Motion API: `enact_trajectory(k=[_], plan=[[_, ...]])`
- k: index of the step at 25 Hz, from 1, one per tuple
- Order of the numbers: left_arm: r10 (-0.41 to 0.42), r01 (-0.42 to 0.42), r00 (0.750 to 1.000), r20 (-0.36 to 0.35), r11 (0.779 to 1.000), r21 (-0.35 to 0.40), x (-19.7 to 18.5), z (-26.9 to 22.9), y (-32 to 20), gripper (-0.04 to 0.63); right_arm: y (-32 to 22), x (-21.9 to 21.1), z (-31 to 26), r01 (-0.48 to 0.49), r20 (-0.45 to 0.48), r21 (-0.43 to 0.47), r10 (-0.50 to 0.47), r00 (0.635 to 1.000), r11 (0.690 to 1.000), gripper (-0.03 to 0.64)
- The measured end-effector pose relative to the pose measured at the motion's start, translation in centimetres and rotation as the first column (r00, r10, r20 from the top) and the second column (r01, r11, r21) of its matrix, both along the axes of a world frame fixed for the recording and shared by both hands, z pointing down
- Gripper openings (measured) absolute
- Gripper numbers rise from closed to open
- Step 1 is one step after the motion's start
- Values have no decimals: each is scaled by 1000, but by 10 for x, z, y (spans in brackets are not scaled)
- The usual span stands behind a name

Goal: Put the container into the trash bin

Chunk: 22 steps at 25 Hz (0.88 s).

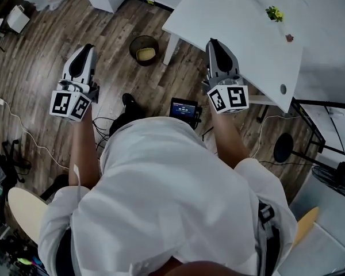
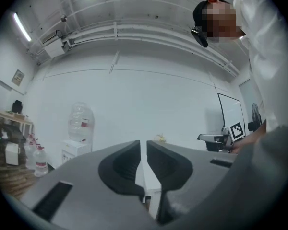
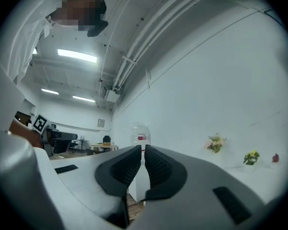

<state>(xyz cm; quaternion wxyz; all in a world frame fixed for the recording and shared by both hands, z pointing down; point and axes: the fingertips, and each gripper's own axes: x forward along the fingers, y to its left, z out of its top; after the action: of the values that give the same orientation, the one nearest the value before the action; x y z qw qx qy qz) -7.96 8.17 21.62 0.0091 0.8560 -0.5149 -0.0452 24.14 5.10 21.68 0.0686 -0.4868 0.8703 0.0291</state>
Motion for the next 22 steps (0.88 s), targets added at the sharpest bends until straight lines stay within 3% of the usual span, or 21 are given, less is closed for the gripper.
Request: enact_trajectory(k=[6,10,15,22], plan=[[2,-2,1000,2,998,-62,56,26,46,44,42,31,29,33,5,-36,-33,999,999,44],[15,-15,1000,-5,995,-98,80,33,66,44,58,52,42,32,107,-107,-20,994,994,43],[15,-14,1000,16,996,-83,83,28,75,44,70,53,39,21,91,-99,-12,996,995,43],[42,-43,999,-15,994,-99,88,35,85,44,85,26,38,67,92,-120,-57,994,990,40]])
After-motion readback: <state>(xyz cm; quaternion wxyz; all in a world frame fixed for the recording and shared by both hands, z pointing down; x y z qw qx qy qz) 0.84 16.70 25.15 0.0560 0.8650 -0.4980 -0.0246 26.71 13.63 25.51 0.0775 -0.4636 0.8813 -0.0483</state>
